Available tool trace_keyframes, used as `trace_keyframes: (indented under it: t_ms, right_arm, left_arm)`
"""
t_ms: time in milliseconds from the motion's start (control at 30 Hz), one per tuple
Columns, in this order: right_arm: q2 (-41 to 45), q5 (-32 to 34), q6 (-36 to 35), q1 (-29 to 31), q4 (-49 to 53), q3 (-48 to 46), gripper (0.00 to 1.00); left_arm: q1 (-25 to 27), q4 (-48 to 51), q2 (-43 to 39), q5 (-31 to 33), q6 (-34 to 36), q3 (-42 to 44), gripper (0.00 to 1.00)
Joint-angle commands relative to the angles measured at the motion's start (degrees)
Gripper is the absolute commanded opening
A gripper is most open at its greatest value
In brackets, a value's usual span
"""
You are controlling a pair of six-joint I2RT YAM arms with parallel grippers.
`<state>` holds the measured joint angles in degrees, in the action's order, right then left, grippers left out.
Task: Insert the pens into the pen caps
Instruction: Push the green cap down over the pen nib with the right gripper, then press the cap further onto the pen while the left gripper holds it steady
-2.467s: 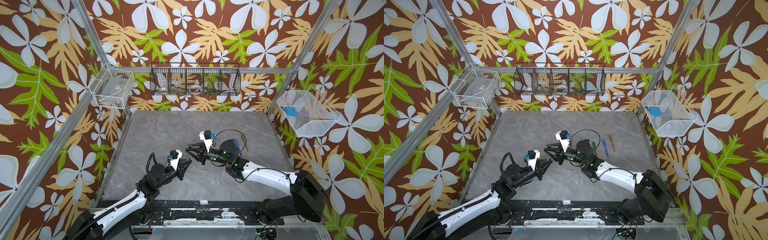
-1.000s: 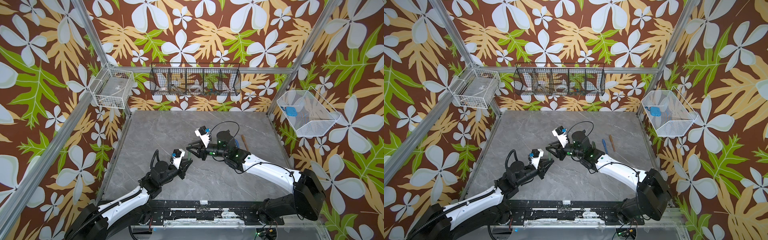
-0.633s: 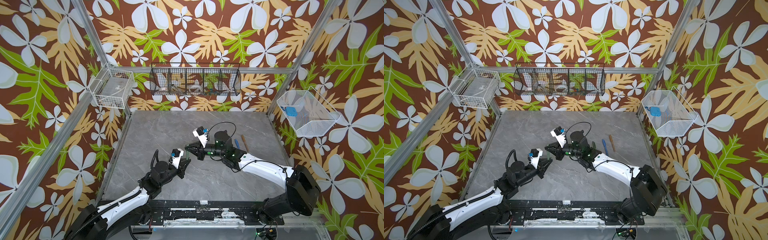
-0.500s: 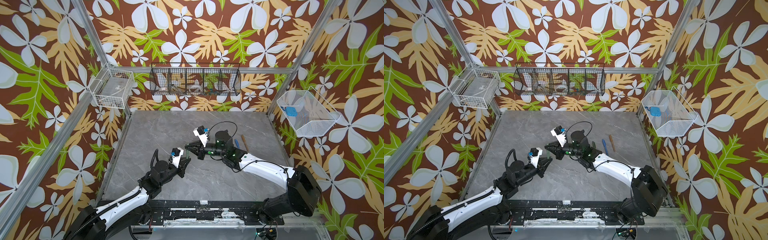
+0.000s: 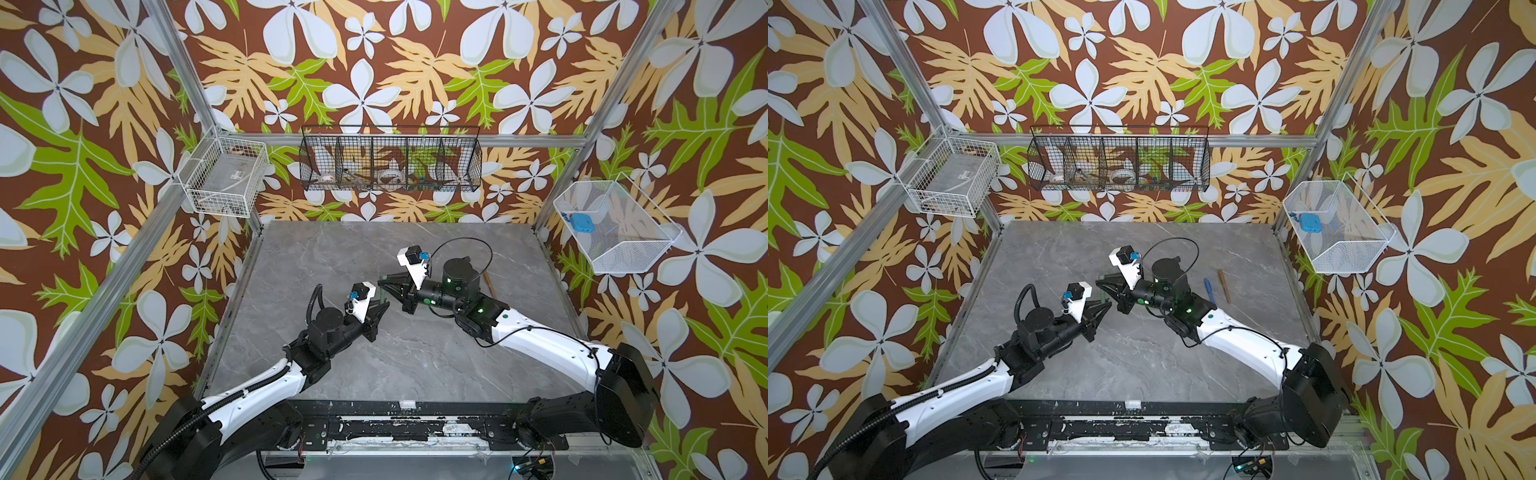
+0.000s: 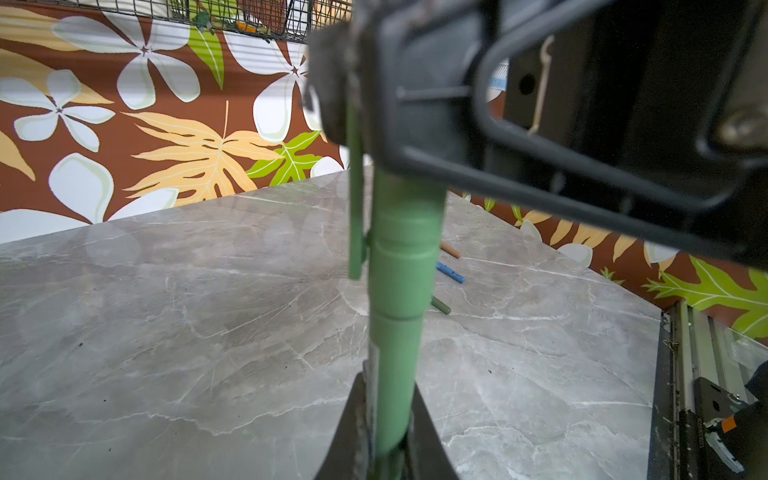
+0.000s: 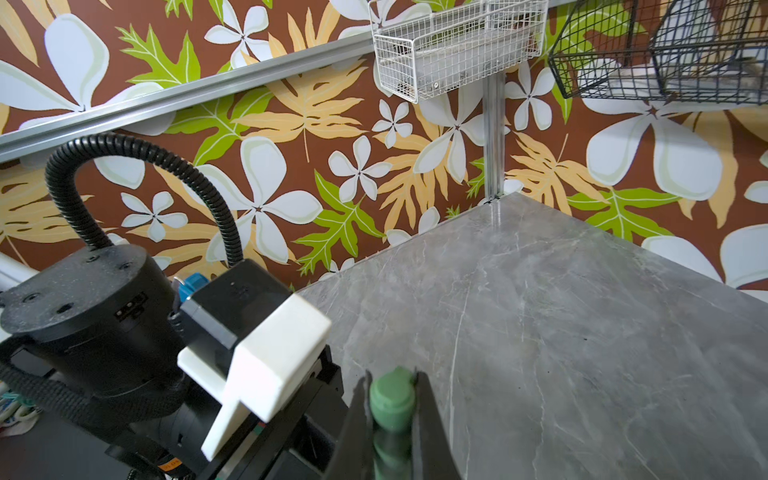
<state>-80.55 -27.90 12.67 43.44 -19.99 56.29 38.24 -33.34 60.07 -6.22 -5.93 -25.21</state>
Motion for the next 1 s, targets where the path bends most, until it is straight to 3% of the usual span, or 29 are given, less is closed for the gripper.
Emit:
trace_keyframes:
  t_ms: [0,333,533,667,767,967]
  right_arm:
    - [-0.66,-4.09,-1.05,0.39,17.26,-2.43,0.00]
    - [-0.60,-4.87,-0.91,0.42,16.77,-6.64,0.00]
    - [1.71,-3.25,0.45,-0.15,13.62,-7.72,0.01]
    - [6.41,-1.00,1.69,-1.61,9.73,-8.68,0.14]
    - [10.06,1.93,2.66,-3.21,7.06,-9.55,0.36]
    - [15.07,2.54,0.58,-5.03,10.07,-8.58,0.48]
  left_arm:
    - [-1.04,-23.93,0.28,5.00,-1.58,-2.70,0.00]
    - [-4.40,-31.07,1.71,4.41,-2.31,-4.50,0.00]
    - [-5.46,-32.09,3.58,-3.29,-4.36,-4.80,0.00]
    - [-4.89,-23.63,6.74,-8.57,-4.06,-5.76,0.00]
    - [-4.30,-20.95,8.53,-11.40,-5.81,-3.64,0.00]
    - [-3.08,-19.59,11.52,-15.30,-10.02,0.56,0.00]
